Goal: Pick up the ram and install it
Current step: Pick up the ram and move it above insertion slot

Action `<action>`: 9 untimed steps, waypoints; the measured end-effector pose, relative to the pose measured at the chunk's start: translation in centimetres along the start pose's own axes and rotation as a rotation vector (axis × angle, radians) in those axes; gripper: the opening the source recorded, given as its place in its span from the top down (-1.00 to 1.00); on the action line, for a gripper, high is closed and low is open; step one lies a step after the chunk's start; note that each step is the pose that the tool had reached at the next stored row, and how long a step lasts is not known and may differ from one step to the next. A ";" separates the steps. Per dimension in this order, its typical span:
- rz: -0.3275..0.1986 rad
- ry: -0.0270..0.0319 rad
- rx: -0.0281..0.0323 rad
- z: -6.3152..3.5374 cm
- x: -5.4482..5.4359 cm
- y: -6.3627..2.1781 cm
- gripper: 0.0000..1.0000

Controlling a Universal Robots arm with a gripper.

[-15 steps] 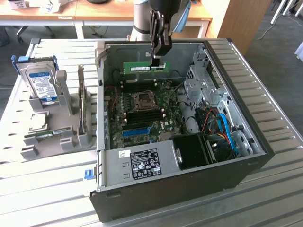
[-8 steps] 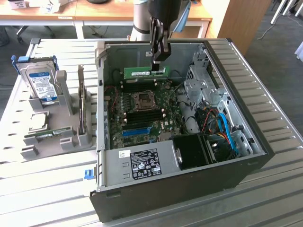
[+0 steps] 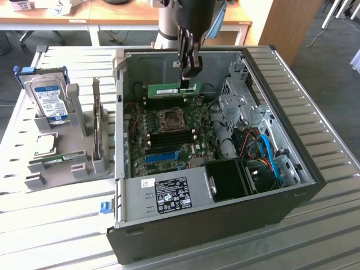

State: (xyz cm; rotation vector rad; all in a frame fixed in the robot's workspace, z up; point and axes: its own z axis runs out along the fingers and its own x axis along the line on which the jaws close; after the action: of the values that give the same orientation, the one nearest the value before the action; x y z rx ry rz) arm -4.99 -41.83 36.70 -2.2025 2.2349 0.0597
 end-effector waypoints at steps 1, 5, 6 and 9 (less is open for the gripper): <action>0.000 0.0000 0.0005 0.10 0.0 0.00 0.76; 0.000 0.0000 0.0031 0.51 0.0 0.01 0.76; 0.000 0.0000 0.0035 0.58 0.0 0.00 0.76; 0.000 0.0002 0.0036 0.64 0.0 0.01 0.76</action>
State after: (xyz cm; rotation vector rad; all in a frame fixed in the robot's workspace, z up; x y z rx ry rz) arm -5.01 -41.83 36.06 -2.2010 2.2331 0.0554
